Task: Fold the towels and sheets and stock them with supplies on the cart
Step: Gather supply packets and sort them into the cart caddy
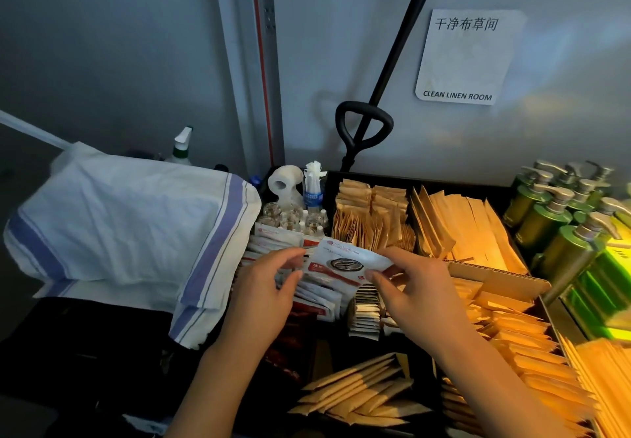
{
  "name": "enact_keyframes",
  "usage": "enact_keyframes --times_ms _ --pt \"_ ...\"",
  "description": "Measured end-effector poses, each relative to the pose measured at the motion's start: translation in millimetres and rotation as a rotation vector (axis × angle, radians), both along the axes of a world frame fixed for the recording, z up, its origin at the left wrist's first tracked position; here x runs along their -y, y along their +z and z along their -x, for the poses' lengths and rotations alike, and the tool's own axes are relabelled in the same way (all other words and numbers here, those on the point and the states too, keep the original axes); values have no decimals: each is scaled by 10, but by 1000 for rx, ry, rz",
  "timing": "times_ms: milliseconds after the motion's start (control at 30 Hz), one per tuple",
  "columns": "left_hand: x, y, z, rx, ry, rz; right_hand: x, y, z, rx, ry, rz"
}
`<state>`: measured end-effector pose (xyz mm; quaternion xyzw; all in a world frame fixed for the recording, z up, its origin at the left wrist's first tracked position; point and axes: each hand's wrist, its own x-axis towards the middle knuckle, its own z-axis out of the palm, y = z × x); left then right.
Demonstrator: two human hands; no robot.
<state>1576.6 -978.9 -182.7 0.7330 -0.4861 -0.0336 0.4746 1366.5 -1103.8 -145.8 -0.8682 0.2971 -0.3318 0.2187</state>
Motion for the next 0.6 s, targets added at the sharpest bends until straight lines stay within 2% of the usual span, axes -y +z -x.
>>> enact_keyframes --times_ms 200,367,600 --pt "6 -15 -50 -56 -47 -8 -4 41 -9 78 -5 -57" --pt "8 -27 -74 -57 -56 3 -22 -36 -122 -109 -14 -31" --pt "-4 -30 -115 -56 -48 11 -69 -79 -332 -208 21 56"
